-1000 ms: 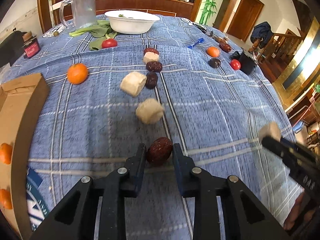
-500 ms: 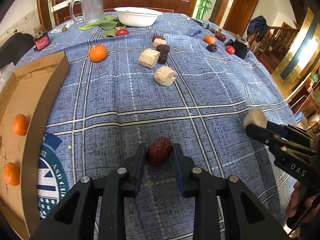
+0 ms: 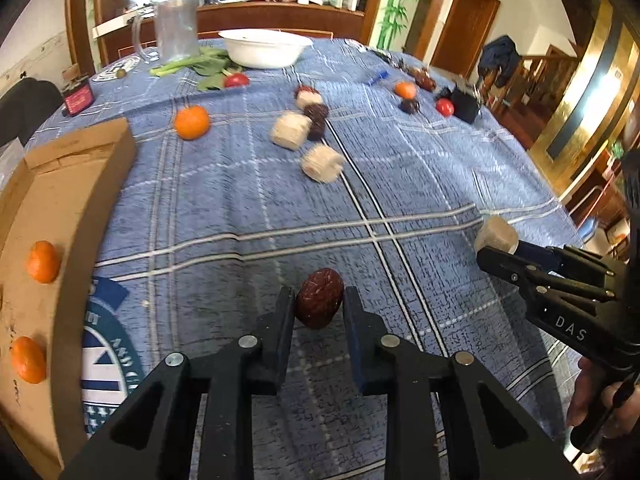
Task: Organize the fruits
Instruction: 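Carry the date with the left gripper over the tray while the right carries the pastry, then open both grippers to drop the date and pastry into the tray, then withdraw both open grippers from the tray toward the loose items, then grasp a round brown pastry with the right gripper while the left grasps a beige cube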
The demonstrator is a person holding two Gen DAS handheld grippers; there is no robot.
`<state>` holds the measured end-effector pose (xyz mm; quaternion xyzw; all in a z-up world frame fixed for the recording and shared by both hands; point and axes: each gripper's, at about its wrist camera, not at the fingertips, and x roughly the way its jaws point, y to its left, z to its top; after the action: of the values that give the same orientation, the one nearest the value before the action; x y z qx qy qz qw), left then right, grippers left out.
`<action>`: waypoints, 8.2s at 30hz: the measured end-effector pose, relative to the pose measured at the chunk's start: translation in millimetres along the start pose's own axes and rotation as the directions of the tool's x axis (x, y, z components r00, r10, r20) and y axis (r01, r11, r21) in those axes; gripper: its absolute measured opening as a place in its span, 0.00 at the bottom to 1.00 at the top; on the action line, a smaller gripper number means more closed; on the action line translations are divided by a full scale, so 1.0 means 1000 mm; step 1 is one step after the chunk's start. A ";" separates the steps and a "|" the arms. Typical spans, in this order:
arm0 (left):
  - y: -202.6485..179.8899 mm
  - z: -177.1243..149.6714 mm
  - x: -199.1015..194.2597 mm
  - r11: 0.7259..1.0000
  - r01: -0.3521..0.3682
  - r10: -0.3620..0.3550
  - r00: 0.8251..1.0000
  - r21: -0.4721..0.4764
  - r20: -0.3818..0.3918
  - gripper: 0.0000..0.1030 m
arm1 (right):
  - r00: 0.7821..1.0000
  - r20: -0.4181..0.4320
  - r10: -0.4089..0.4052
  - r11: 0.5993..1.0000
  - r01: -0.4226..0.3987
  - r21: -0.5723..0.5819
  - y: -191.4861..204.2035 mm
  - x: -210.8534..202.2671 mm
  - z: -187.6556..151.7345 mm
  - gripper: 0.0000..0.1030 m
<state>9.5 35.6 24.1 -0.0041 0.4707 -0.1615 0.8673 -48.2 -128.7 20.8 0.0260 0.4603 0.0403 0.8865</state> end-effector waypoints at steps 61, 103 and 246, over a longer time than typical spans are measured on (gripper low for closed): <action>0.073 0.004 -0.067 0.989 0.024 -0.010 0.995 -0.148 0.099 0.23 | 0.992 0.074 0.100 0.989 -0.091 -0.120 0.090 -0.021 0.033 0.37; 0.268 0.016 -0.074 0.891 -0.195 0.232 0.972 -0.410 0.042 0.23 | 0.953 -0.056 0.298 0.922 -0.303 -0.239 0.282 0.076 0.115 0.37; 0.016 0.086 0.055 0.999 -0.037 0.036 0.998 -0.018 -0.042 0.26 | 0.991 0.079 0.111 0.994 -0.109 -0.025 -0.010 0.024 0.056 0.30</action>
<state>111.7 22.8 24.4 -0.0005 0.4901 -0.1413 0.8601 11.8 -137.0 32.4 0.0436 0.4217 0.0929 0.9009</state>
